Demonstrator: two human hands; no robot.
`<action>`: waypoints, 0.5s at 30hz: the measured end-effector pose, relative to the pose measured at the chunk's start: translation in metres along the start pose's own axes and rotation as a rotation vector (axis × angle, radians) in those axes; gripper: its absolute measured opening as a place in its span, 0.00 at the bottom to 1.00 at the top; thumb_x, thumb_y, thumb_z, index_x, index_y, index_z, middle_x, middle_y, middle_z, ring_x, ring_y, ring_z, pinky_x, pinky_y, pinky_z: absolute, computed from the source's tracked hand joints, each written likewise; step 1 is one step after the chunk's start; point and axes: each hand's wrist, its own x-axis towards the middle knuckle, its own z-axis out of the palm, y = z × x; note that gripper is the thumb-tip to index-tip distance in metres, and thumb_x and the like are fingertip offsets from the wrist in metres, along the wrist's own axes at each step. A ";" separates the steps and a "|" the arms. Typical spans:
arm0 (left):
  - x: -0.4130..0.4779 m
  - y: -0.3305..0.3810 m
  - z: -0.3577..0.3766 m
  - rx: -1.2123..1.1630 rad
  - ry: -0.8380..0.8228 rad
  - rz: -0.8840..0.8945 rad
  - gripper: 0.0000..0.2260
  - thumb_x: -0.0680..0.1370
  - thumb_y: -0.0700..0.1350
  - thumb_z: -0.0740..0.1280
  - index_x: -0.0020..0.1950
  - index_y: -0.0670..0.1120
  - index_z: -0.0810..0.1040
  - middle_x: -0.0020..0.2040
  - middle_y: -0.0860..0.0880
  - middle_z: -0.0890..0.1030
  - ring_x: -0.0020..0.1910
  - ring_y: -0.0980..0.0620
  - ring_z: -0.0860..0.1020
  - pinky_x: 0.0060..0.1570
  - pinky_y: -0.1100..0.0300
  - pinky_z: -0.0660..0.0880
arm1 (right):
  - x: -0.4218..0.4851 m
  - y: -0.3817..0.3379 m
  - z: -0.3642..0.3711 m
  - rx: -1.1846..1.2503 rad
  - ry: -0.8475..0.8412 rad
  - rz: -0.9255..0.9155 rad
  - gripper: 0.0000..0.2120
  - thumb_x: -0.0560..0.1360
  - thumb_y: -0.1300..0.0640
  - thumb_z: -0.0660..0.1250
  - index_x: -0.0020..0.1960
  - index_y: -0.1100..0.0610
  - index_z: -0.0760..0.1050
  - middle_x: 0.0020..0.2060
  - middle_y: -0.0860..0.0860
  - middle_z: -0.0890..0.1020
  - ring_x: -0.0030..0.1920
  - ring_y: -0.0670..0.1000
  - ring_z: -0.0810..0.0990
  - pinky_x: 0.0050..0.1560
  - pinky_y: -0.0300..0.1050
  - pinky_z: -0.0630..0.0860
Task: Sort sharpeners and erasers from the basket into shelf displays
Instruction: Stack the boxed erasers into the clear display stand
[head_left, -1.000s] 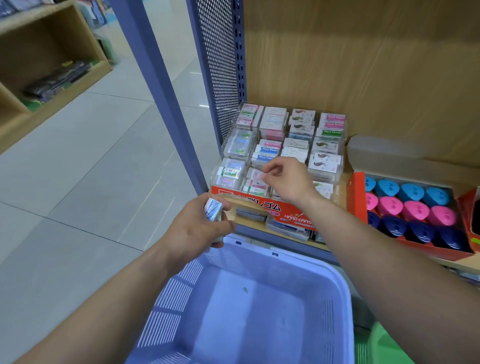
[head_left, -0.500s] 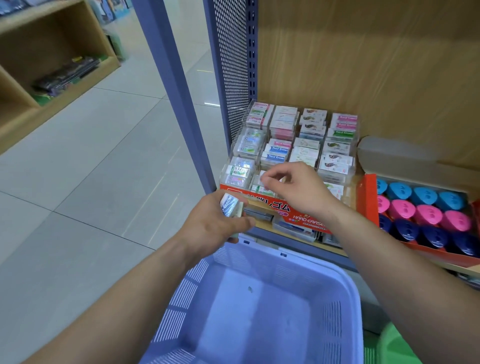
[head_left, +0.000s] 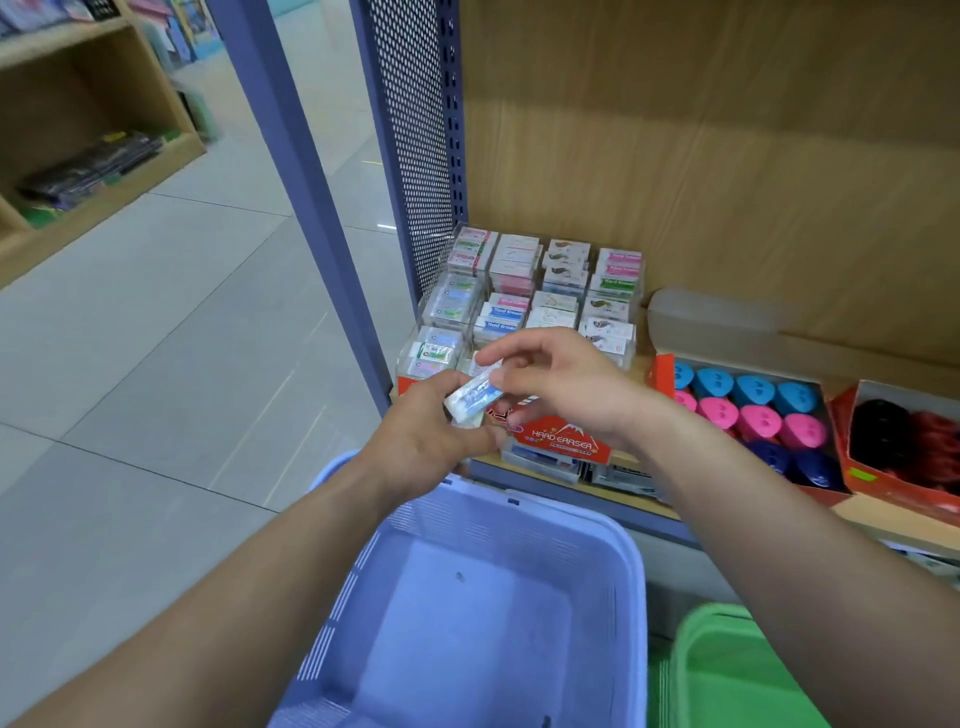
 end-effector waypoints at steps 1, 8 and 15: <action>0.000 0.001 0.001 -0.031 -0.002 0.008 0.12 0.74 0.37 0.75 0.54 0.47 0.78 0.35 0.53 0.78 0.27 0.59 0.74 0.27 0.65 0.73 | -0.002 0.001 -0.005 0.043 0.007 0.001 0.08 0.79 0.66 0.68 0.55 0.59 0.82 0.41 0.55 0.80 0.41 0.51 0.83 0.43 0.43 0.82; 0.004 0.001 0.005 -0.060 0.013 0.010 0.12 0.76 0.41 0.74 0.59 0.48 0.79 0.44 0.50 0.82 0.30 0.61 0.76 0.27 0.67 0.72 | -0.009 0.017 -0.027 0.083 0.093 0.002 0.05 0.74 0.66 0.74 0.49 0.60 0.82 0.41 0.54 0.85 0.41 0.51 0.85 0.43 0.43 0.82; 0.005 -0.005 0.000 -0.079 0.058 -0.066 0.14 0.76 0.38 0.74 0.60 0.47 0.78 0.49 0.50 0.83 0.34 0.58 0.80 0.30 0.67 0.74 | -0.010 0.043 -0.053 -0.001 0.283 0.068 0.09 0.79 0.64 0.69 0.54 0.52 0.81 0.51 0.55 0.81 0.42 0.51 0.82 0.42 0.44 0.82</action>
